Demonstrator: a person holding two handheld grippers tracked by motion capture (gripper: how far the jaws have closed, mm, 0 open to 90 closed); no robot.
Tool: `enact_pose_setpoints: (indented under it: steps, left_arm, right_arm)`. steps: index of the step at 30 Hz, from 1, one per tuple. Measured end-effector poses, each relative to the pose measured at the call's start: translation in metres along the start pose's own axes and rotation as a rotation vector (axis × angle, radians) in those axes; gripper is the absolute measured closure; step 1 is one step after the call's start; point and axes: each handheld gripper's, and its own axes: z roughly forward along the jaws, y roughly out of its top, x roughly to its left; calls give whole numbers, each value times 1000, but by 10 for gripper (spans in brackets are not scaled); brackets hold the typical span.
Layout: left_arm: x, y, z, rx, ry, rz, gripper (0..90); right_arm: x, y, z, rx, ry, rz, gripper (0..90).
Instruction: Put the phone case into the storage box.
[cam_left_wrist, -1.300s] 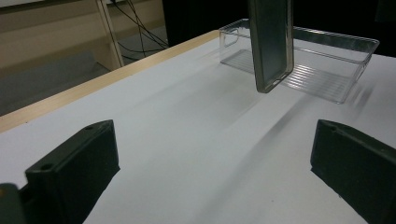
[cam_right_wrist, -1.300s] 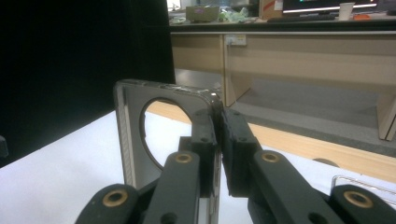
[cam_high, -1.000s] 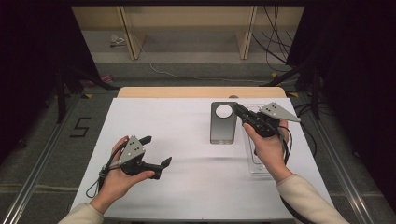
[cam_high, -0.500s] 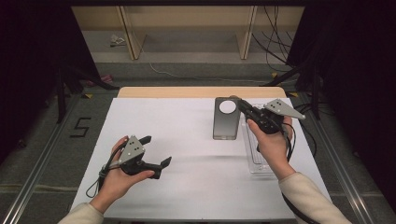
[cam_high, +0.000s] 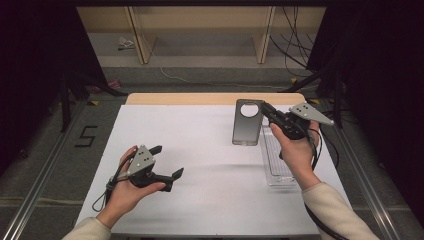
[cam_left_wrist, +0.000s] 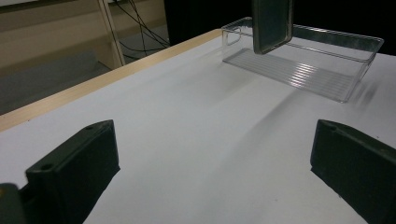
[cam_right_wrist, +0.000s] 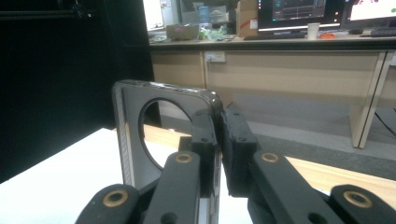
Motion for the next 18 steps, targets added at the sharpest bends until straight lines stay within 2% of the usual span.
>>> enact_pose_setpoints:
  steps: [18]
  left_arm:
    - [1,0,0,0,1,-1,5]
  right_arm:
    - [-14,8,-2,-21,-42,-1,849]
